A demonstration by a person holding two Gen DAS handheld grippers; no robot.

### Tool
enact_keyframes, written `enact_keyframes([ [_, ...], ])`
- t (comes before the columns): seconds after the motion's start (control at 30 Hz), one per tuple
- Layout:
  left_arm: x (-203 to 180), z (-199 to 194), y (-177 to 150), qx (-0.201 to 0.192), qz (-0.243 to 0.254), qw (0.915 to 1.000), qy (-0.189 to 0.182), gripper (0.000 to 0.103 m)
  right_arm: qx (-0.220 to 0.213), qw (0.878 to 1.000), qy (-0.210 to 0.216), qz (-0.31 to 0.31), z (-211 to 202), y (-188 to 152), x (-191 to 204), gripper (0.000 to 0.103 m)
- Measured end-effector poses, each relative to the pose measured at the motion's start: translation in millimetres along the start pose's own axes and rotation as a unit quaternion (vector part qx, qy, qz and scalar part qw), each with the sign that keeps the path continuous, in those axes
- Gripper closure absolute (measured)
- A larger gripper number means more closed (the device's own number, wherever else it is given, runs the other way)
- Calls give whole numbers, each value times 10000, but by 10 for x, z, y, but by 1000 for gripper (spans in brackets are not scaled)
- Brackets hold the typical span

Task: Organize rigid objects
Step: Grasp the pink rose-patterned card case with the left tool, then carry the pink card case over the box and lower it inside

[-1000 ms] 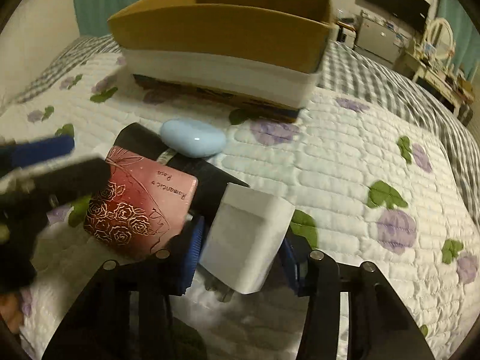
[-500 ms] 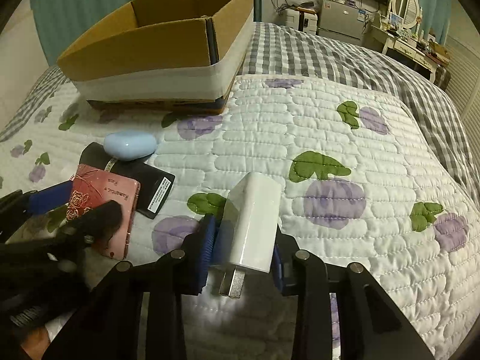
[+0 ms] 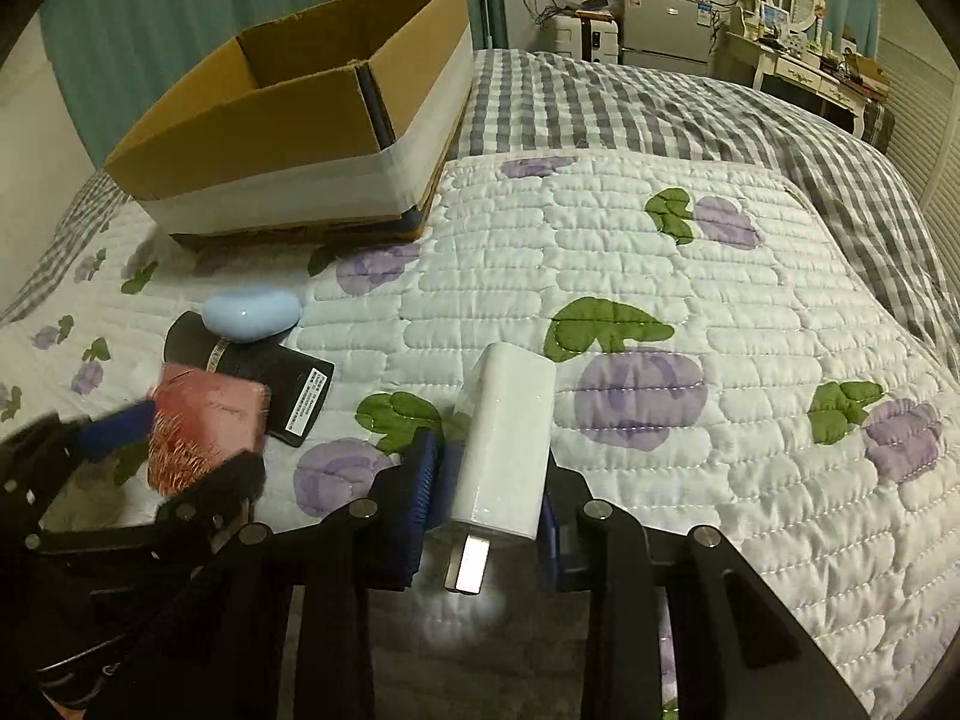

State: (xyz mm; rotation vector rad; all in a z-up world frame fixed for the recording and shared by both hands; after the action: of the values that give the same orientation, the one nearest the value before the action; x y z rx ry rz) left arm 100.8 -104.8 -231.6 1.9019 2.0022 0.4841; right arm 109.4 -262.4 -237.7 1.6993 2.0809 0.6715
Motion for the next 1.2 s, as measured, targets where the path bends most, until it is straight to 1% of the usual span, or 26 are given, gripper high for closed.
enact_keyframes([
  [0.03,35,131,-45,325,-170,9992,-148,22,-5,10000,-2,2,-6,4,2,74],
  [0.07,126,203,-29,407,-520,9969,-433,22,-6,10000,-13,-5,-12,9,7,75],
  [0.1,197,204,-2,423,-793,9940,-631,24,-8,10000,-31,-19,-21,10,13,75],
  [0.13,243,161,23,375,-955,9919,-744,27,-17,10000,-46,-28,-32,8,8,76],
  [0.23,288,73,-8,245,-870,9931,-743,41,-72,9999,-111,-25,-104,-9,-18,80],
  [0.37,387,-10,-28,178,-913,9905,-1012,41,-119,9998,-164,-9,-172,-30,-39,80],
  [0.43,432,-63,-22,105,-937,9899,-1058,42,-148,9996,-200,-97,-207,-30,0,80],
  [0.47,455,-104,-28,46,-923,9900,-1065,45,-156,9996,-209,-123,-225,-37,5,81],
  [0.5,467,-149,-45,0,-902,9901,-1077,48,-166,9995,-221,-151,-246,-43,20,81],
  [0.53,485,-195,-52,-47,-881,9900,-1104,74,-177,9994,-235,-170,-268,-47,30,81],
  [0.57,479,-250,-69,-6,-858,9882,-1271,79,-188,9994,-242,-178,-289,-52,34,81],
  [0.7,447,-305,-84,11,-718,9885,-1330,82,-245,9992,-285,-161,-385,-76,47,81],
  [0.77,457,-291,-88,70,-788,9871,-1394,82,-256,9991,-300,-158,-409,-93,55,81],
  [0.83,479,-262,-77,149,-946,9838,-1514,83,-260,9990,-316,-176,-425,-115,78,81],
  [0.9,491,-263,-74,243,-1166,9771,-1761,90,-266,9989,-330,-196,-437,-129,93,81],
  [0.93,491,-288,-65,229,-1183,9769,-1767,91,-273,9989,-334,-200,-452,-132,101,81],
  [1.0,477,-378,-44,81,-1098,9800,-1655,92,-322,9988,-331,-188,-516,-137,107,81],
  [1.1,459,-496,-26,3,-1023,9796,-1731,93,-375,9987,-323,-135,-597,-146,99,81],
  [1.2,454,-637,24,-249,-935,9820,-1622,93,-428,9984,-334,-147,-672,-138,125,81],
])
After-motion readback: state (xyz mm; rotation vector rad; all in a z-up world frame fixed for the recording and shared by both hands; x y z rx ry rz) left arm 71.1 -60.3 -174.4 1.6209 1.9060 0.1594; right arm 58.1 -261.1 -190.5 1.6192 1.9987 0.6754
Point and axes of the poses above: each gripper's, at about its wrist camera, not at the fingertips, and z roughly the way its jaws point, x to its left, y to its top, the point moved 5 cm from there along z, roughly the way its jaws point, and after that the axes turned 10 degrees about -z, right-handed, at the moved point
